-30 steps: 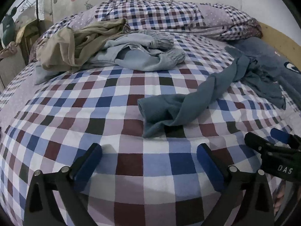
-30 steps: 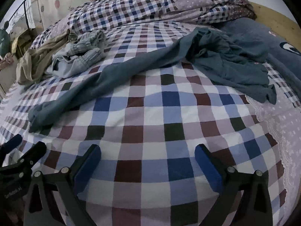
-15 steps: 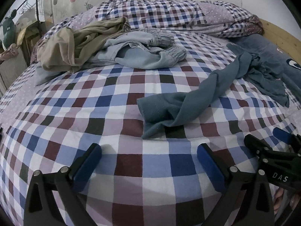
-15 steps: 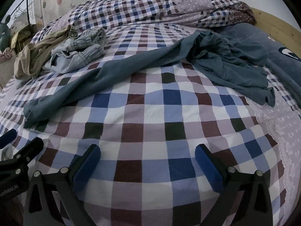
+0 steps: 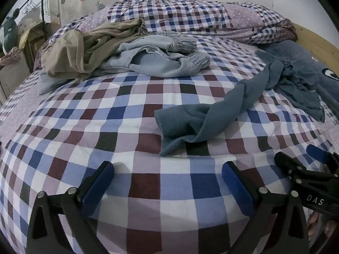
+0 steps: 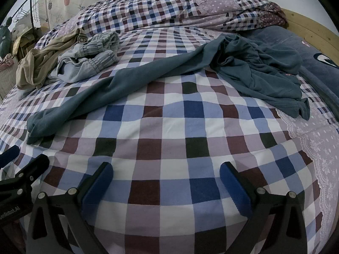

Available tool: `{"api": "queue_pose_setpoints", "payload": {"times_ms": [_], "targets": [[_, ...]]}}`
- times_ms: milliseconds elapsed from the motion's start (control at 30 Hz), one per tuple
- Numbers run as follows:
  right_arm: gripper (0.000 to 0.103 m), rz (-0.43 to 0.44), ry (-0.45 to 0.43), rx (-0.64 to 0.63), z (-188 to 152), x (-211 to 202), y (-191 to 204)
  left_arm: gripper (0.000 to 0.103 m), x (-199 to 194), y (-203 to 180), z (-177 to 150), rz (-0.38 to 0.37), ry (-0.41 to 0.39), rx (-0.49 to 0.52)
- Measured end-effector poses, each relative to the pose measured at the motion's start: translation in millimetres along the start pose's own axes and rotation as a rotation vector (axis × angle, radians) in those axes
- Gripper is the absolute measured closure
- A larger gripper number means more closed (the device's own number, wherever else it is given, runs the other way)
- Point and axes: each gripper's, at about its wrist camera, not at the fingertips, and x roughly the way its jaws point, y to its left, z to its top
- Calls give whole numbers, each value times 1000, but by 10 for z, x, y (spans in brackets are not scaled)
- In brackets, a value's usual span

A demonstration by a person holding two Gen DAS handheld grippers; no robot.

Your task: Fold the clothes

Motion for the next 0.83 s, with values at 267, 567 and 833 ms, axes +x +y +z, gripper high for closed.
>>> {"api": "queue_pose_setpoints", "payload": {"times_ms": [267, 567, 833], "targets": [[0, 0, -1, 0, 0, -3, 0, 0, -4, 0, -6, -4, -4, -6], [0, 0, -3, 0, 0, 1, 0, 0, -1, 0, -7, -5, -6, -8], [0, 1, -4, 1, -4, 0, 0, 0, -8, 3, -9, -5, -7, -11]]}}
